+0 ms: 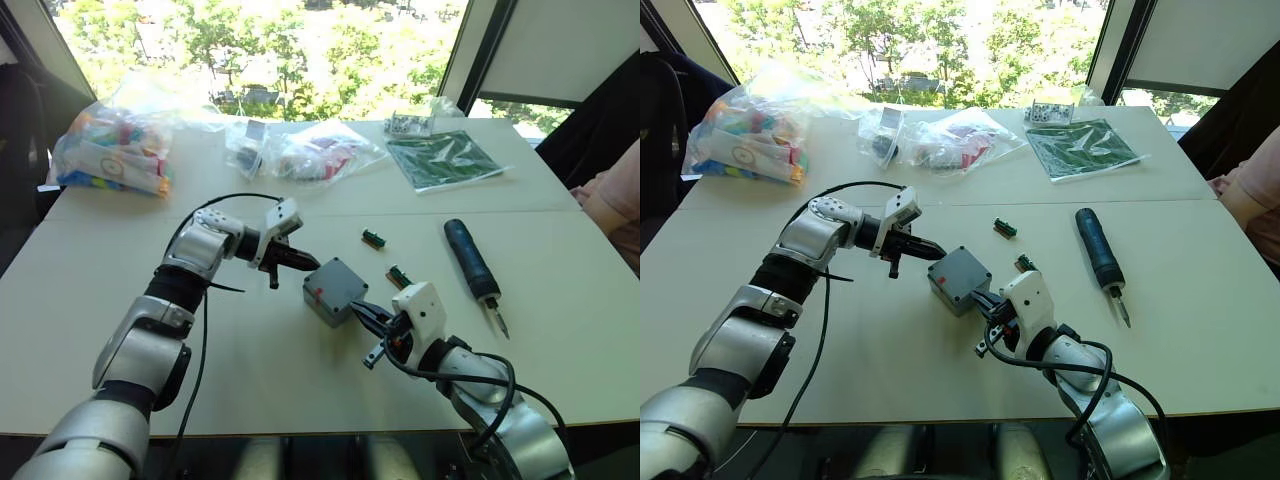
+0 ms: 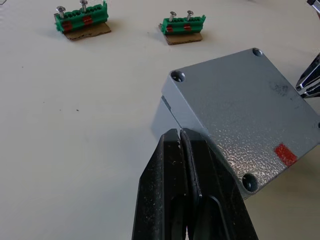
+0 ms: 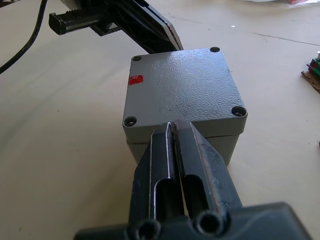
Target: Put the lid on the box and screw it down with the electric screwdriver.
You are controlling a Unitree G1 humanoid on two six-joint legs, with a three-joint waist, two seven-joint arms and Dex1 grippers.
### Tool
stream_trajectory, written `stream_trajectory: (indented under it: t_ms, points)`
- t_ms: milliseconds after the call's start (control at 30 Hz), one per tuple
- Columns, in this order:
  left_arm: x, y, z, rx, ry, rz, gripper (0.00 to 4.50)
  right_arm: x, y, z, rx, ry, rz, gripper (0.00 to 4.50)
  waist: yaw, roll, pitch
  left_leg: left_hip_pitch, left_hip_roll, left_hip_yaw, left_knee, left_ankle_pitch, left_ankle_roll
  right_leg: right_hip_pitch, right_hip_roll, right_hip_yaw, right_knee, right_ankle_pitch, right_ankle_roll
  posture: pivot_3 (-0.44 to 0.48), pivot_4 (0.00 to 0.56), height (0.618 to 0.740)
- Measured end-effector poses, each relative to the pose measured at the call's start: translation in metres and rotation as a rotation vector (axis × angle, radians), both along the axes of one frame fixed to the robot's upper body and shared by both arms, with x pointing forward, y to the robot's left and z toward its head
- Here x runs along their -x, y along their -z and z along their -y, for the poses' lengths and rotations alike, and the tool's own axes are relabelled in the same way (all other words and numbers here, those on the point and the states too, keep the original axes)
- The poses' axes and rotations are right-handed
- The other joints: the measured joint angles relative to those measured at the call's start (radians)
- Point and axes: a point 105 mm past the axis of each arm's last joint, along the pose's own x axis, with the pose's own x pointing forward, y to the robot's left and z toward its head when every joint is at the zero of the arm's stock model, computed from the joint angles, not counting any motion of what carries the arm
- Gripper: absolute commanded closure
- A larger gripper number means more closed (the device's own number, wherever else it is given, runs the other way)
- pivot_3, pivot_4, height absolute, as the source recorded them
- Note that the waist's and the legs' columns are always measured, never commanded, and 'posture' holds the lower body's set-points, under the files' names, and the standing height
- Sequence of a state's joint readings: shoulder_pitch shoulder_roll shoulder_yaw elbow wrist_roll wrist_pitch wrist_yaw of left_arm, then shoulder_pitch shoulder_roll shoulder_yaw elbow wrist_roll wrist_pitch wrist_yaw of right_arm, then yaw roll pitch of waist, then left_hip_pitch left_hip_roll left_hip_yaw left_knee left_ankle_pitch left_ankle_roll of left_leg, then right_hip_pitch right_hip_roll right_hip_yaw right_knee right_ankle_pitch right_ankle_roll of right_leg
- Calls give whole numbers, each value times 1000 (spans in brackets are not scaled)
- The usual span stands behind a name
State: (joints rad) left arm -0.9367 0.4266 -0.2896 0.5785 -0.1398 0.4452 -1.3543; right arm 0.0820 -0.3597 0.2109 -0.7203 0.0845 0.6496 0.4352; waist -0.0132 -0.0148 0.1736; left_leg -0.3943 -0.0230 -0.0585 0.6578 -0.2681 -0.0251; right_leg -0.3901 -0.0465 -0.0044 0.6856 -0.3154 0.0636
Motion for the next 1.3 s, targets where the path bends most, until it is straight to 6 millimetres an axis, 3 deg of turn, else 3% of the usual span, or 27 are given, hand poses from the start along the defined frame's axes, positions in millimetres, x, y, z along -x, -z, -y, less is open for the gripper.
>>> stream_trajectory:
  t_ms: [1300]
  points:
    - [4,7,-4,-46,-6,20,4500,-4,8,2,27,3,-15,4437,0,0,0,0,0,0,0,0,0,0,0,0,0,0,0,0,150,740]
